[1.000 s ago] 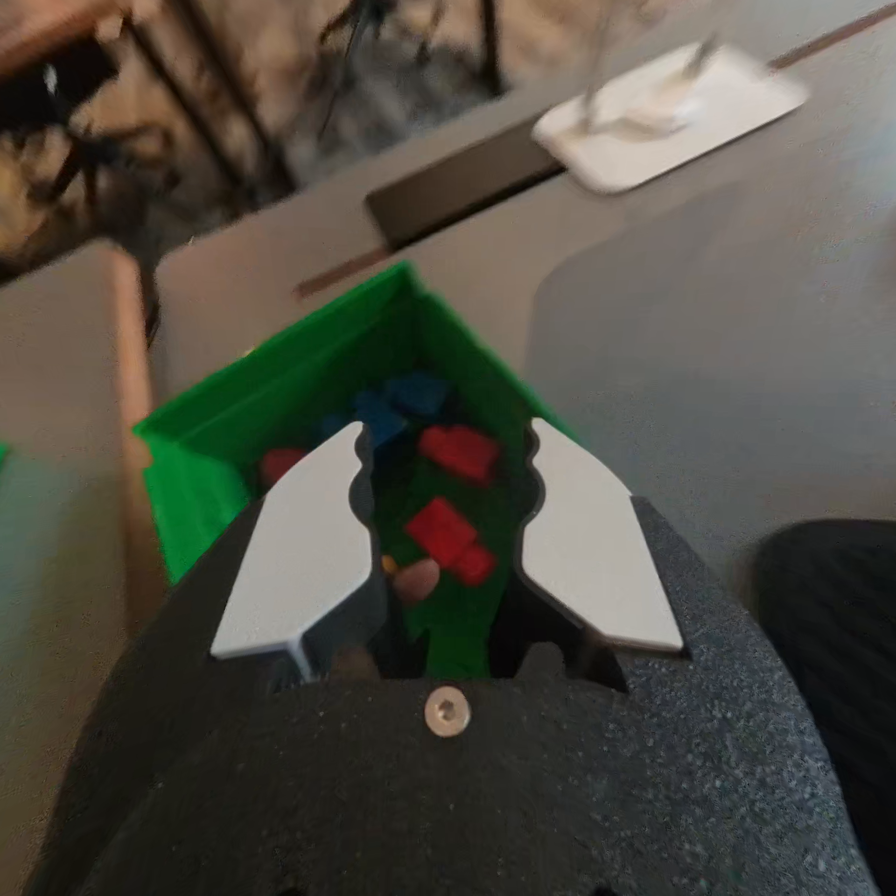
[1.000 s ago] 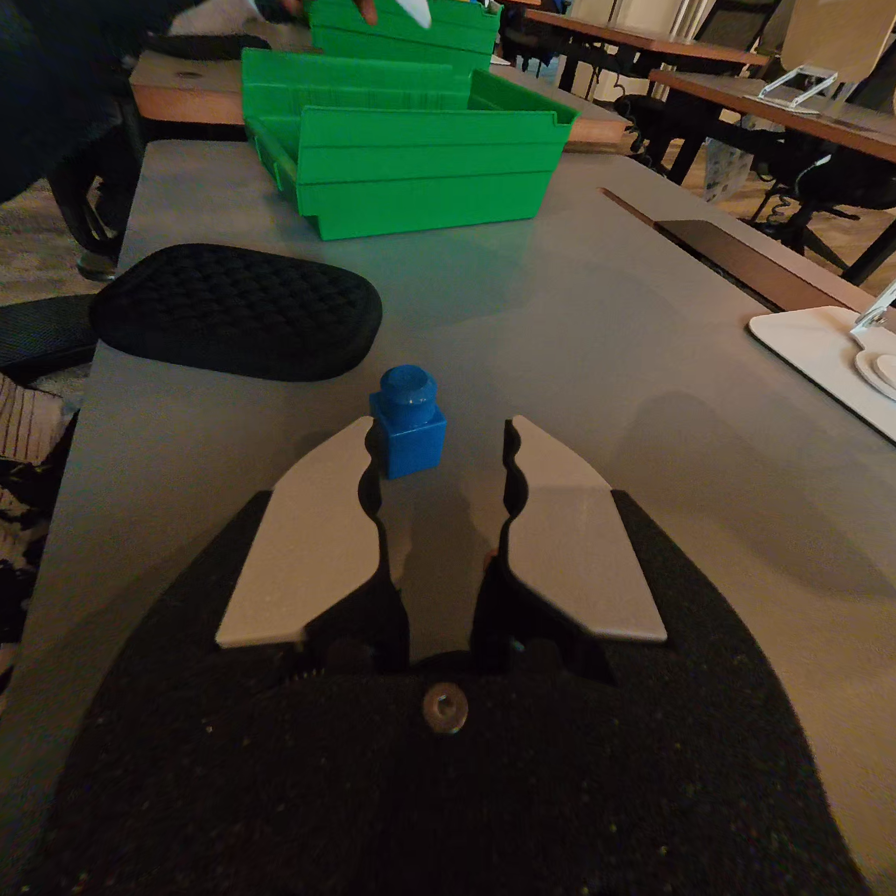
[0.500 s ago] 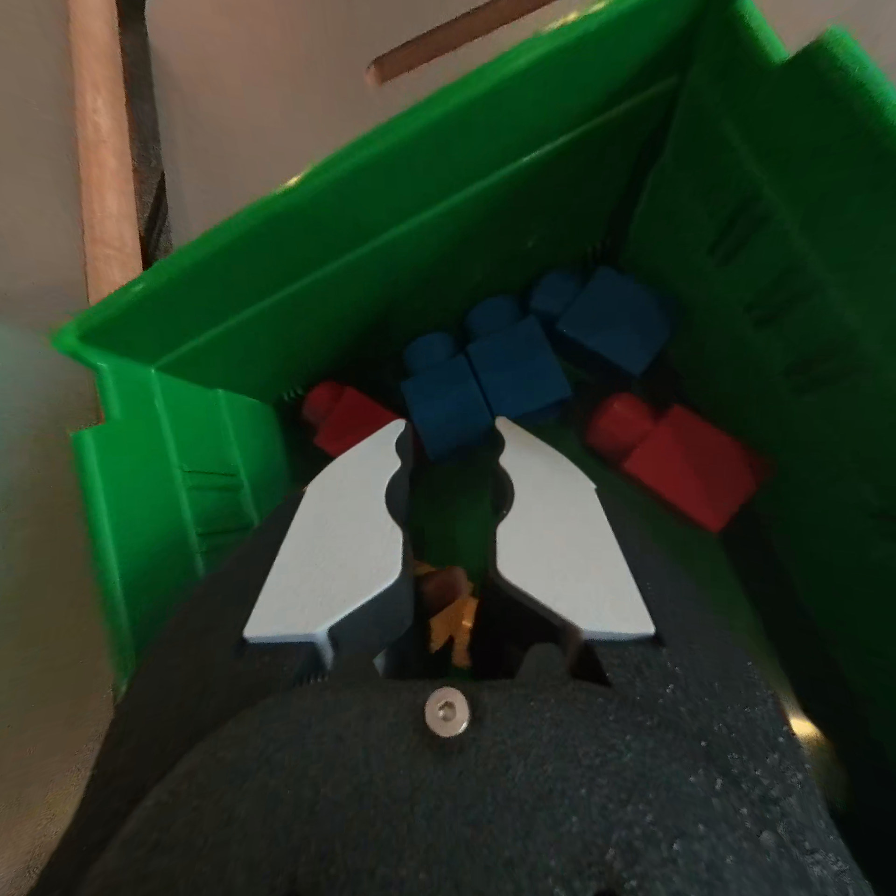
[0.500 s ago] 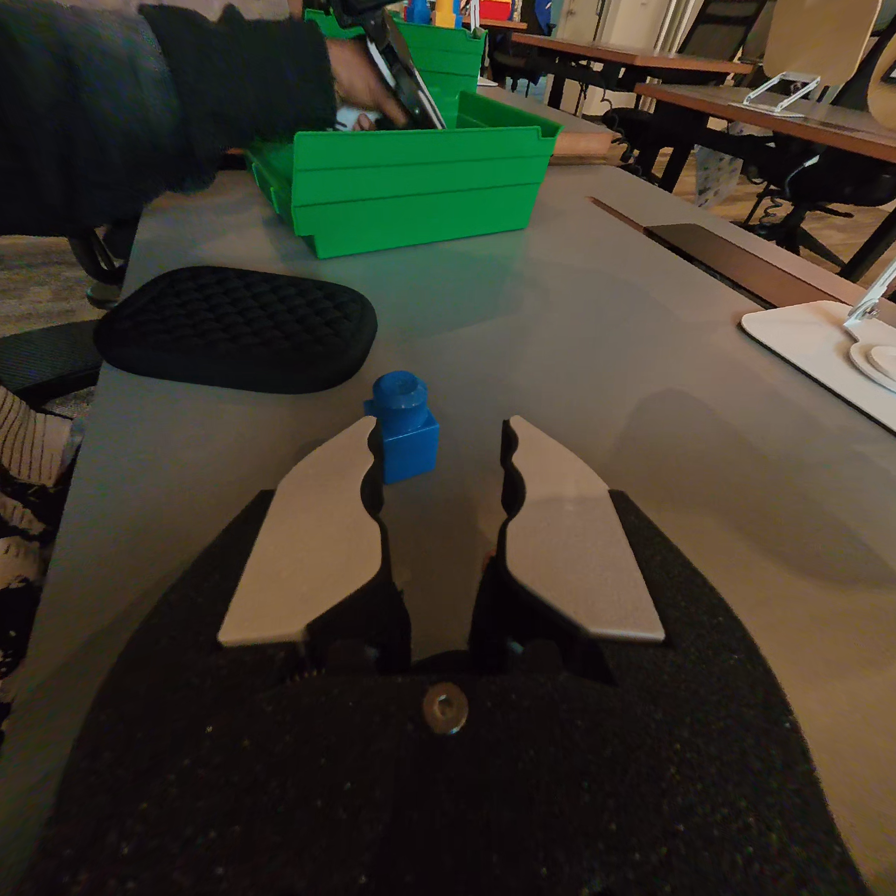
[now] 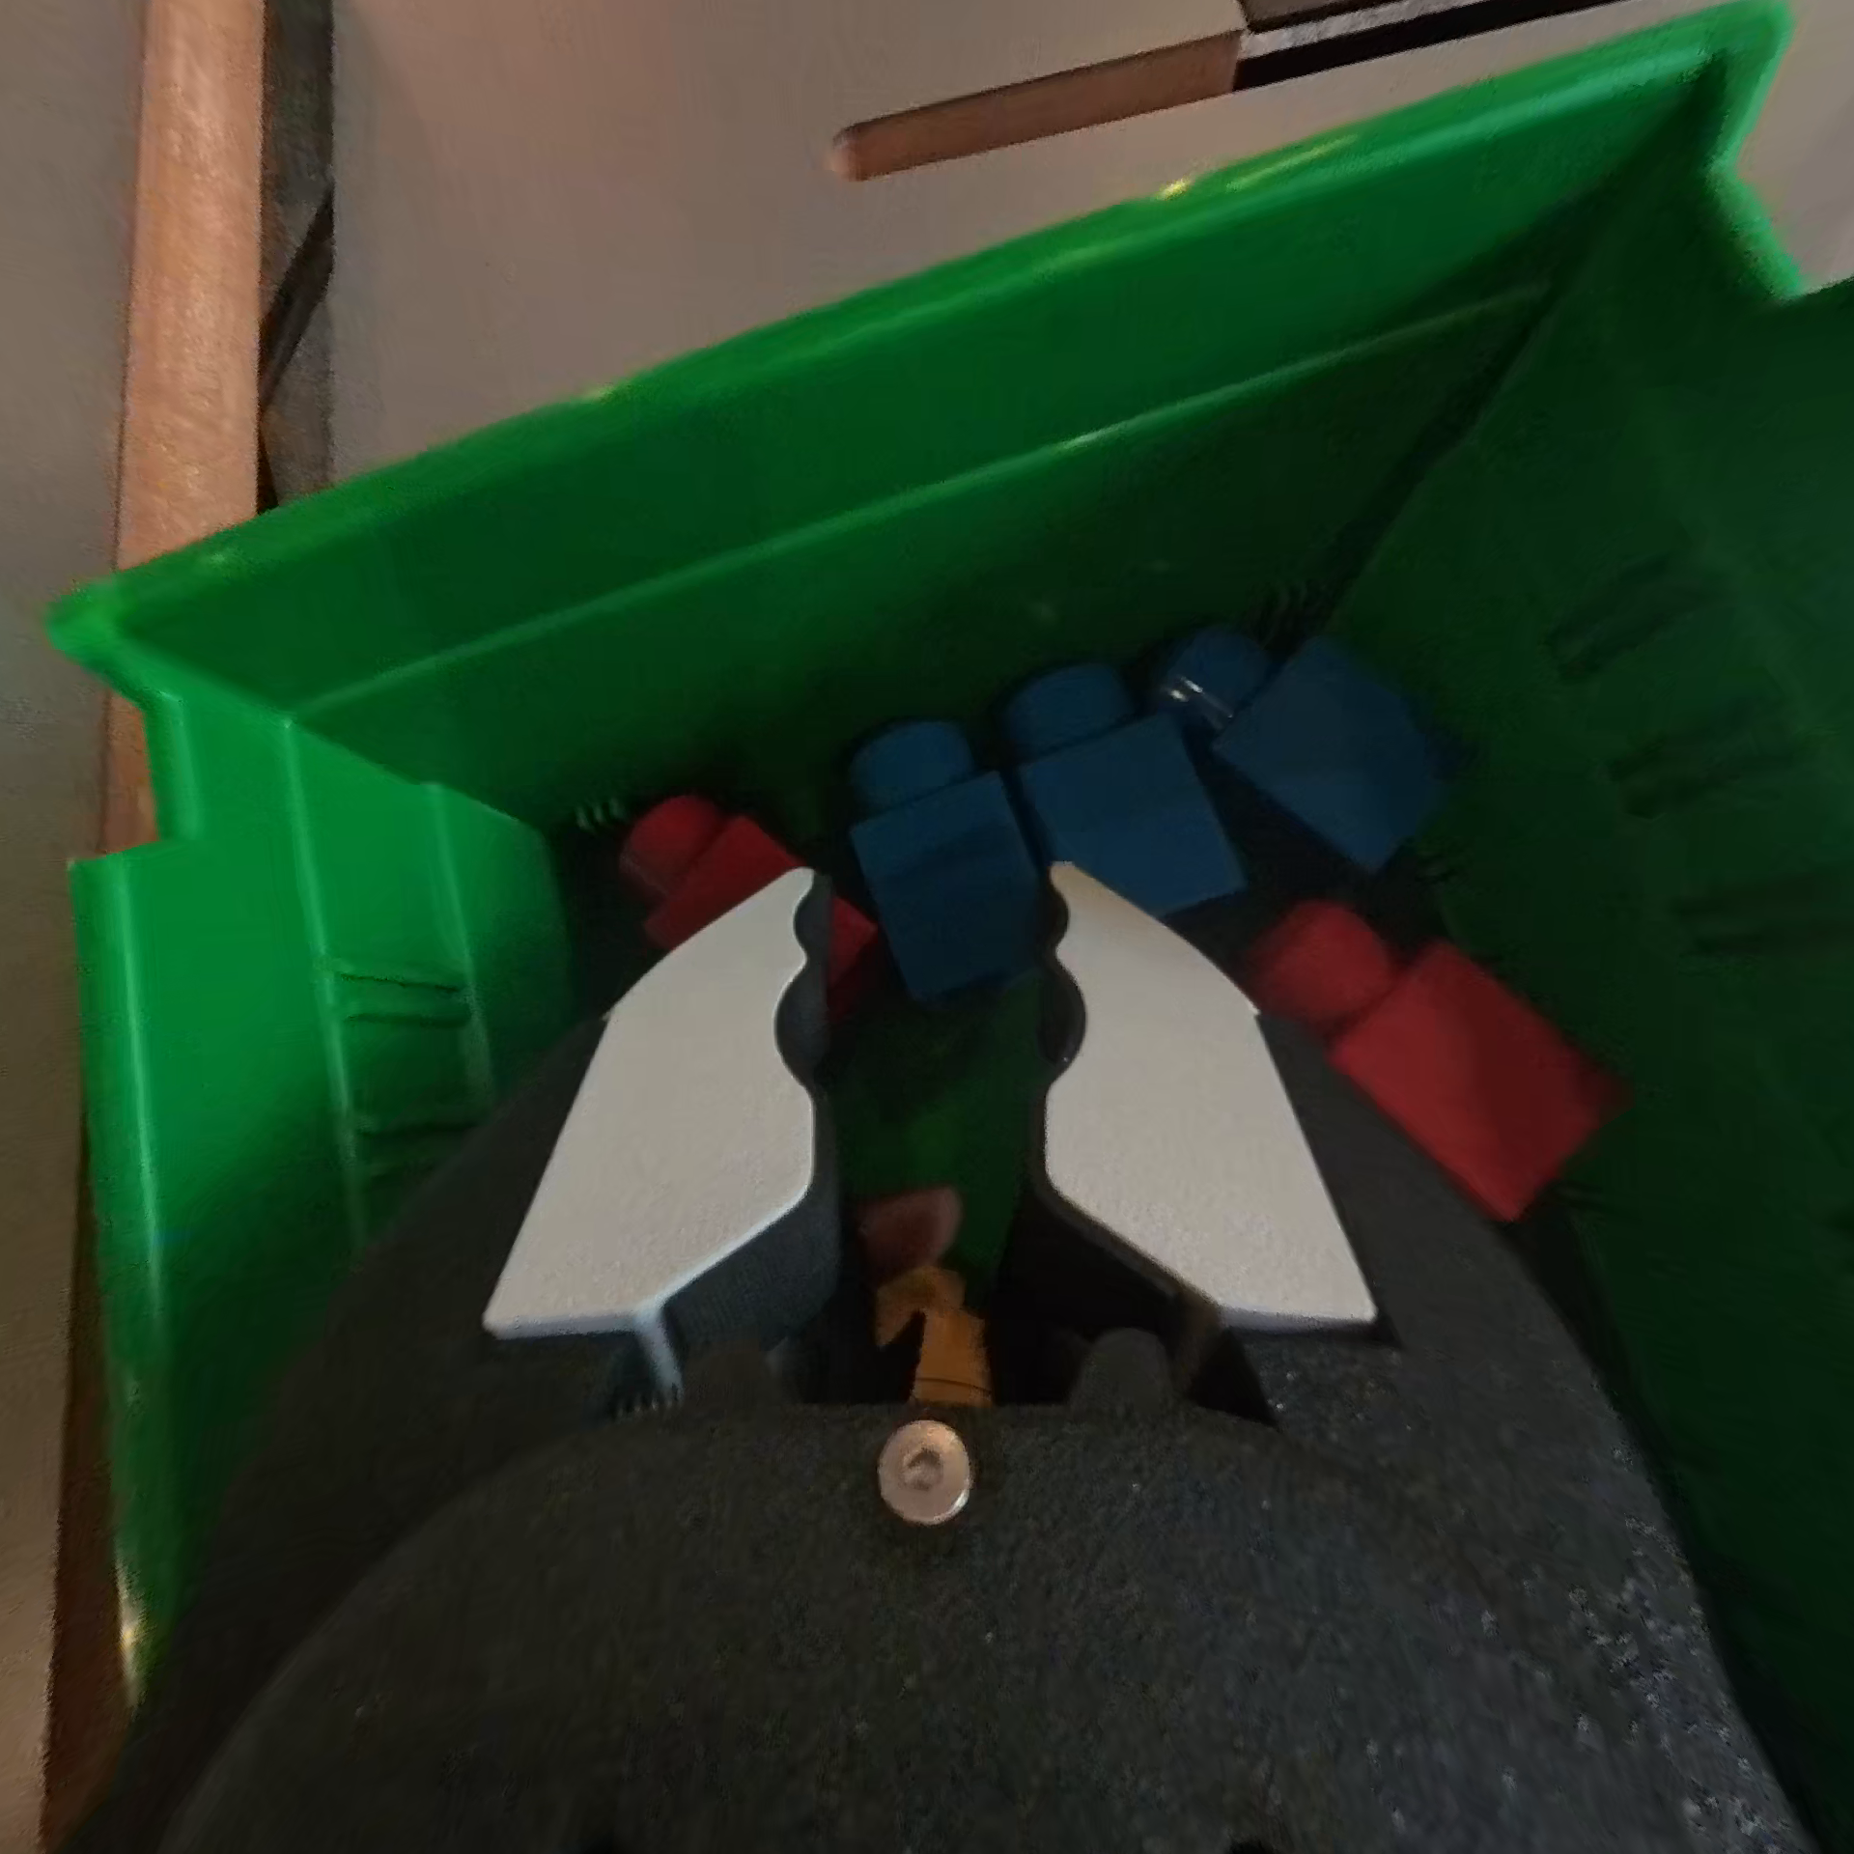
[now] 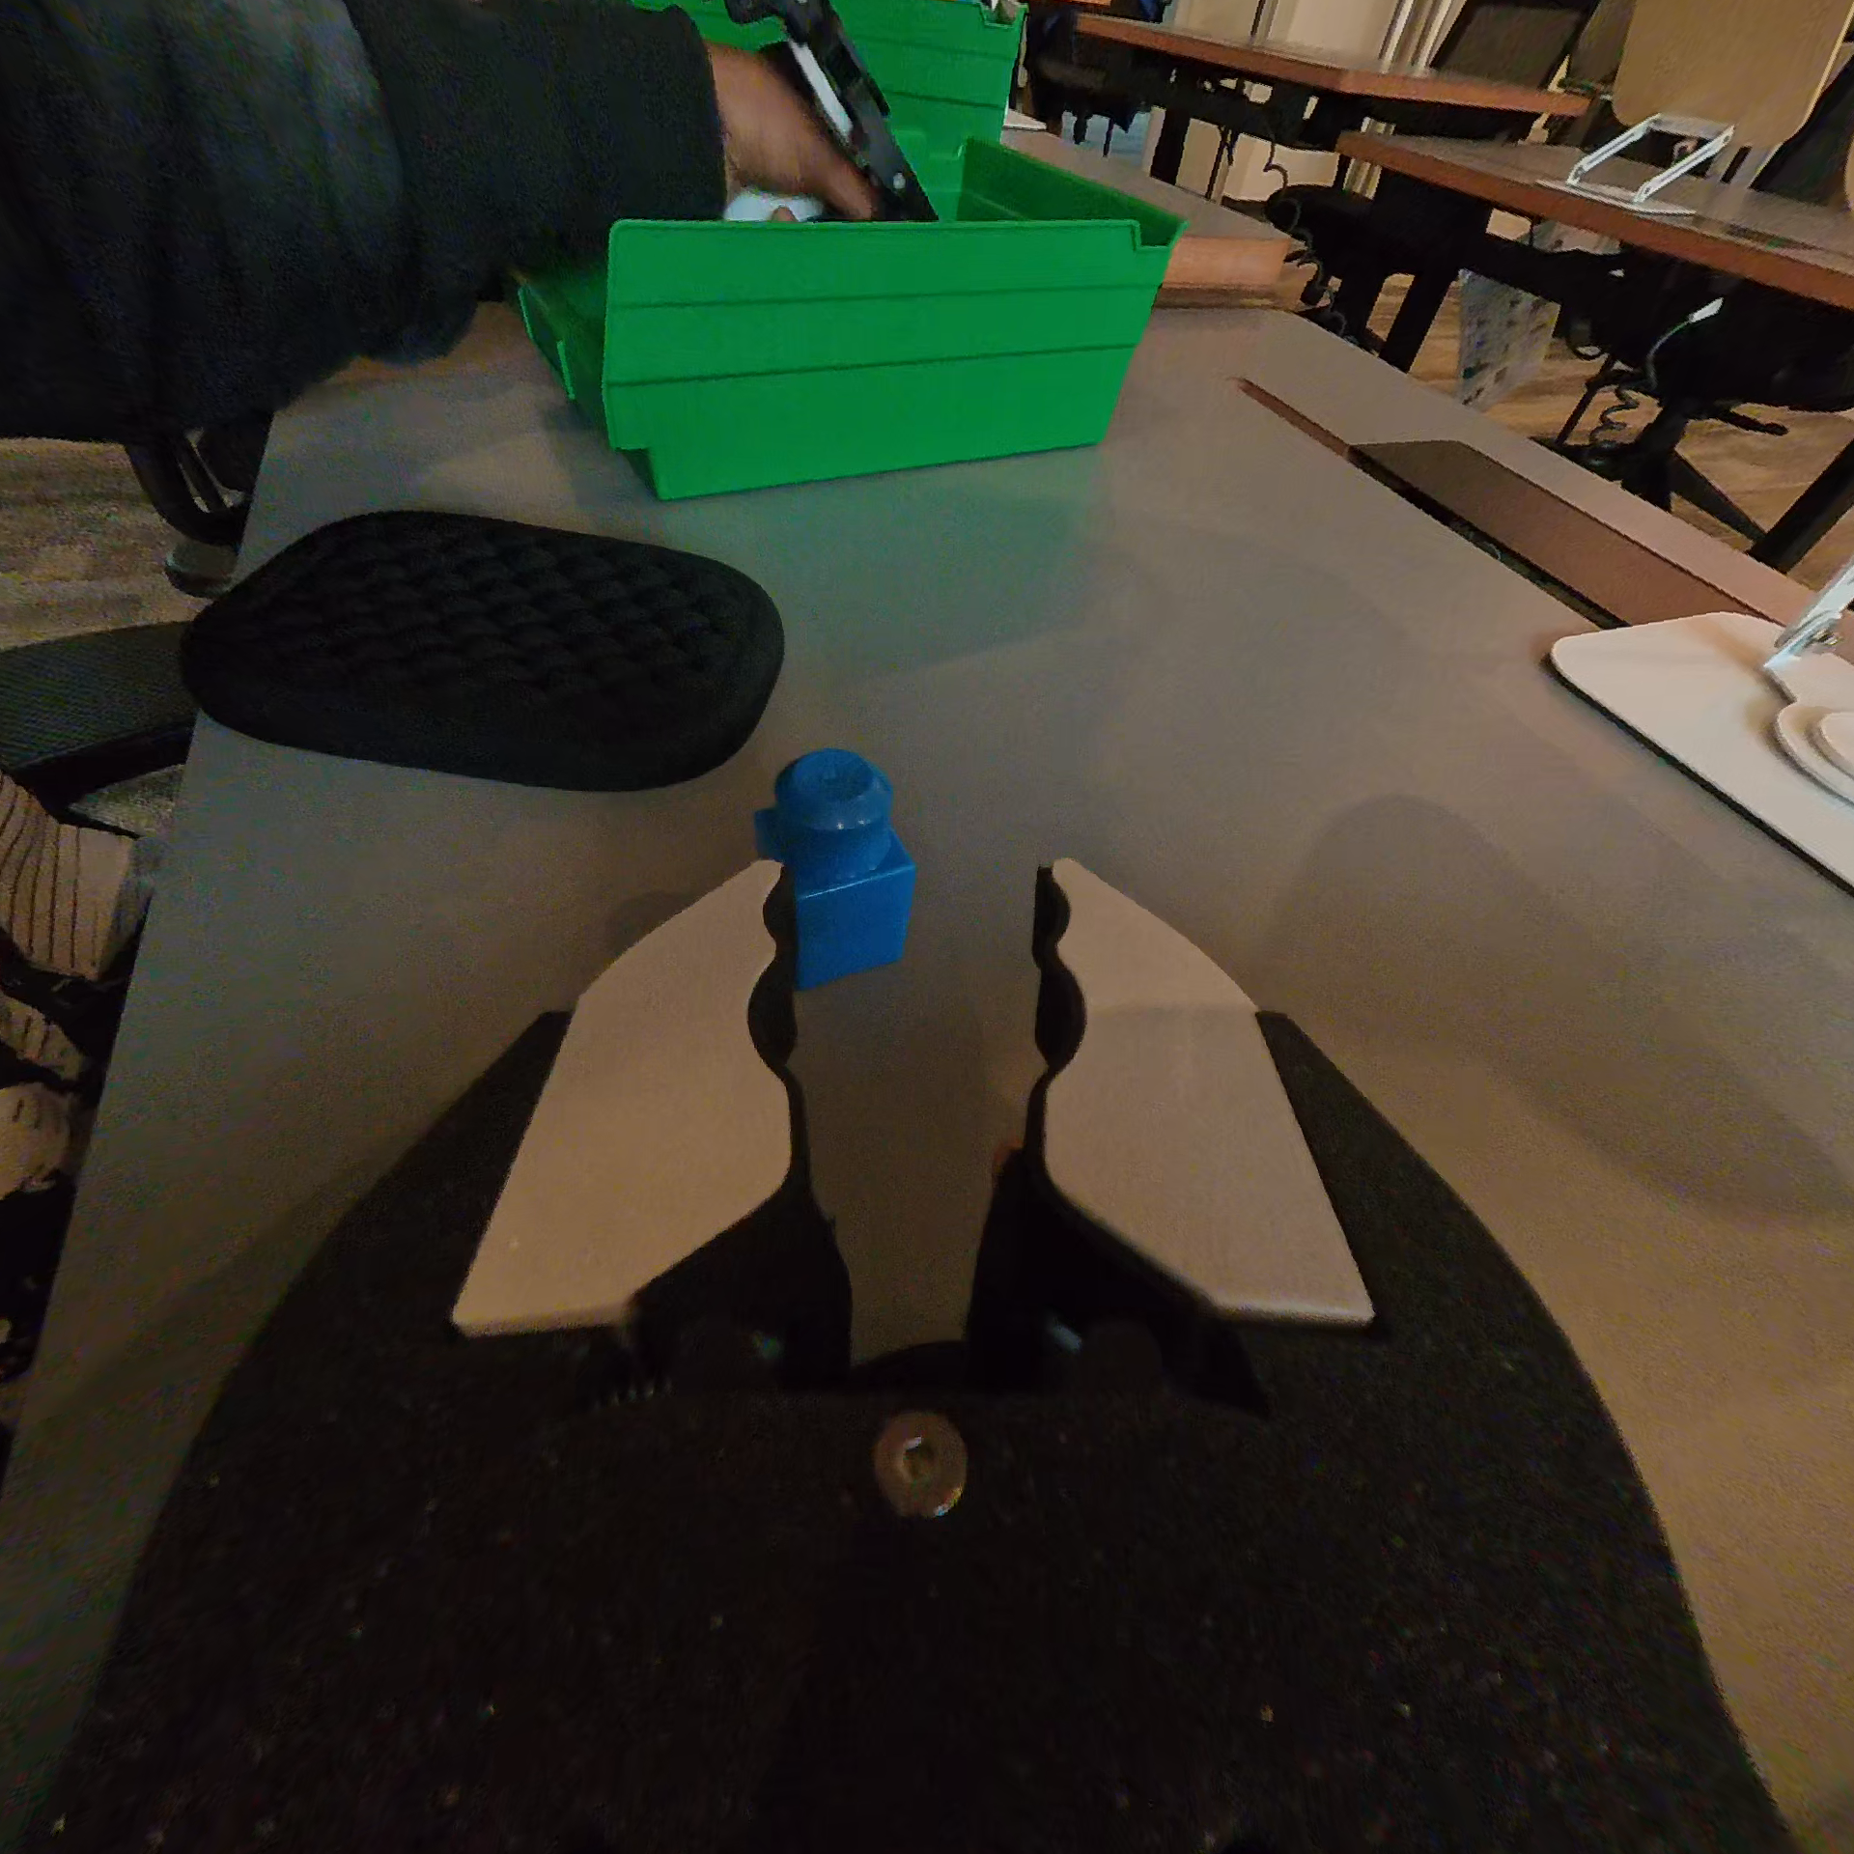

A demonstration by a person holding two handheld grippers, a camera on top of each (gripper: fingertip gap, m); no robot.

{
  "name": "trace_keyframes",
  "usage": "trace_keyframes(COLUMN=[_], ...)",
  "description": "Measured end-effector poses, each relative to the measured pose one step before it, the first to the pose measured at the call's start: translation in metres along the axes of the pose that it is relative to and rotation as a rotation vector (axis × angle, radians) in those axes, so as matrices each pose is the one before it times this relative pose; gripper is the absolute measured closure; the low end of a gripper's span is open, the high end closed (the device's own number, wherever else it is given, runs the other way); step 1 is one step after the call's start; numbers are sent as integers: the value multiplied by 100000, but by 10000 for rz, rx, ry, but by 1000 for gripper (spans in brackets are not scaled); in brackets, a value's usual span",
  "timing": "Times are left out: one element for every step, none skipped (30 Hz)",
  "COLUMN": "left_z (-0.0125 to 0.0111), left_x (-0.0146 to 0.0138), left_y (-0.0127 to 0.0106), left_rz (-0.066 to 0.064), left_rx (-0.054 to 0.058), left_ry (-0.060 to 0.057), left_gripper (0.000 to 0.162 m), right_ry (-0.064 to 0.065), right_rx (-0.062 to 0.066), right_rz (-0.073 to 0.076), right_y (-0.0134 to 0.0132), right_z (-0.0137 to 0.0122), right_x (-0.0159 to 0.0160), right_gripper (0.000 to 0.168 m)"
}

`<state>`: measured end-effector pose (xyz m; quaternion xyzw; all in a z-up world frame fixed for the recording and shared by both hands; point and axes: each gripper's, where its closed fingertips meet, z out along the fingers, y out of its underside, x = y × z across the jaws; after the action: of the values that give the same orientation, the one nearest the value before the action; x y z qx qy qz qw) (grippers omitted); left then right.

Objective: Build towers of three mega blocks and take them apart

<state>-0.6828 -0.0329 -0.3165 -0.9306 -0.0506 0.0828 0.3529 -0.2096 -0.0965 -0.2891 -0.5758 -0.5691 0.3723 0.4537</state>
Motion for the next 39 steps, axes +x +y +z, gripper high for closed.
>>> trace_keyframes(left_z=[37,-2,-18,-38,-56,-64,-18,28,88,174,186,148,98,65,51,19,4,8,28,41,63,55,40,49,72,64,46,34,21,24,29,25,36,66,82,97,127,172,150], left_x=[-205,-74,-35,-90,-109,-87,-7,128,224,261,108,-99,-149,-109,-36,-8,8,4,25,114,145,22,-64,-19,36,11,-29,3,16,14,21,56,96,82,27,10,35,132,176], left_y=[23,-1,4,12,31,-9,-59,-50,60,196,139,51,85,22,-13,0,16,22,35,22,56,142,200,101,-80,-122,-56,-49,-42,-58,-54,-72,-98,-71,-14,24,3,19,-39], left_rz=[1,8,6,30,49,61,100,84,-3,-18,82,162,136,68,28,18,32,101,227,451,661,664,495,369,388,356,244,116,15,27,82,170,297,388,434,402,275,215,203], left_rx=[-50,-45,-59,-70,-90,-74,-26,-15,-93,-198,-151,-116,-166,-125,-74,-74,-87,-97,-104,-77,-50,-108,-172,-117,22,97,74,61,74,90,90,97,123,126,98,53,9,-29,12], left_ry=[-115,-36,-22,-65,-100,-106,-79,-7,85,132,14,-139,-159,-100,-33,-10,-5,-12,-10,31,23,-57,-69,3,71,58,32,33,26,22,29,65,82,36,-32,-83,-85,-25,1], left_gripper=[122,122,121,120,118,120,121,122,122,121,119,117,116,116,116,116,116,116,115,114,113,112,111,110,110,110,110,110,110,110,110,111,111,112,113,113,112,112,117], right_ry=[0,3,3,4,8,3,-7,-8,-4,-1,7,11,11,16,19,12,7,0,-10,-9,-3,0,8,16,15,7,5,7,11,16,-4,-18,-23,-18,-9,-4,6,10,-1], right_rx=[6,16,22,24,18,10,1,-7,-10,-3,8,12,19,32,36,38,37,25,14,6,2,7,17,23,29,34,35,37,37,28,13,-5,-23,-26,-14,0,8,12,4], right_rz=[-23,-20,-12,0,7,11,15,15,11,-3,-16,-18,-11,-3,0,4,7,6,6,3,-4,-13,-18,-20,-20,-12,-2,8,15,18,20,23,23,17,1,-10,-5,5,17], right_y=[-20,-17,-27,-32,-23,-6,0,7,8,4,-19,-15,-24,-39,-48,-38,-40,-30,-21,-5,-2,-8,-25,-24,-36,-42,-39,-37,-40,-31,-9,7,34,36,22,0,-9,-10,-1], right_z=[-2,-11,-27,-15,-18,-11,4,7,14,-2,-10,-4,-30,-20,-39,-42,-34,-22,-11,-5,1,-8,-22,-16,-34,-28,-36,-42,-31,-29,-6,10,21,26,12,-1,-5,-10,-3], right_x=[-22,-20,-4,-1,19,7,11,-1,5,1,-7,-2,-4,17,21,19,10,10,-5,-12,0,-20,-3,-2,-1,2,4,20,29,33,21,-1,-1,0,-14,-8,2,21,18], right_gripper=[123,123,123,124,124,124,124,124,124,124,124,124,124,124,124,124,124,124,124,124,124,124,124,124,124,124,125,125,125,125,125,125,125,125,125,125,125,125,125])
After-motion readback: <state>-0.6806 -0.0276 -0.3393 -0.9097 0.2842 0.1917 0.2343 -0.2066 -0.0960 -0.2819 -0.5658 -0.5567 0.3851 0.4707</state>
